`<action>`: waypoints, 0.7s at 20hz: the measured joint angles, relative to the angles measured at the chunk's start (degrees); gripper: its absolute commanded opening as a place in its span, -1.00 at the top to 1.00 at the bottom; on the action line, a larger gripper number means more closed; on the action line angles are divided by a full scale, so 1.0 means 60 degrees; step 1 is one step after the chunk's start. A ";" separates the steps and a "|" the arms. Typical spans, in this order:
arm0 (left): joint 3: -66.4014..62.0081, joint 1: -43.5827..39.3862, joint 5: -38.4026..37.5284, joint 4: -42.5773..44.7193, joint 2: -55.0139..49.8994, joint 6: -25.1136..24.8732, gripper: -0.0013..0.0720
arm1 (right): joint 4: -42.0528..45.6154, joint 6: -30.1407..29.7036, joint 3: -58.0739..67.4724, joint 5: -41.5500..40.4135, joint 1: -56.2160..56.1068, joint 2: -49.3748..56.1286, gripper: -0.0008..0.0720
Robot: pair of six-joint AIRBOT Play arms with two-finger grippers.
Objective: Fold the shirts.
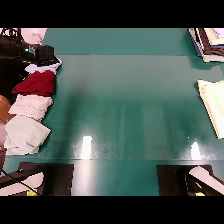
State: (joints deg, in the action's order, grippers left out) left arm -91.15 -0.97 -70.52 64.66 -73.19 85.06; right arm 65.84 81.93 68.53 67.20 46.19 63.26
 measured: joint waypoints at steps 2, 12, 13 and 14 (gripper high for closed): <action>0.0000 0.0000 0.0062 -0.0004 0.0000 0.0000 0.90 | -0.0645 0.0004 0.0200 0.0313 -0.1078 0.0000 -0.88; 0.0000 0.0000 0.0175 -0.0004 0.0000 0.0000 0.90 | -0.1399 -0.0109 0.0401 0.0623 -0.7355 0.0000 0.93; 0.0000 0.0000 0.0175 -0.0007 0.0000 0.0000 0.90 | -0.1417 -0.0146 0.0404 0.0597 -0.7712 0.0000 0.93; 0.0000 0.0000 0.0175 -0.0004 0.0000 0.0000 0.90 | -0.1428 -0.0164 0.0404 0.0594 -0.7967 0.0000 0.93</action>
State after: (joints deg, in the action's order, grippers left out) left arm -91.15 -0.97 -69.47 64.64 -73.19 85.06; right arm 57.28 80.95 70.96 70.76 -1.61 63.26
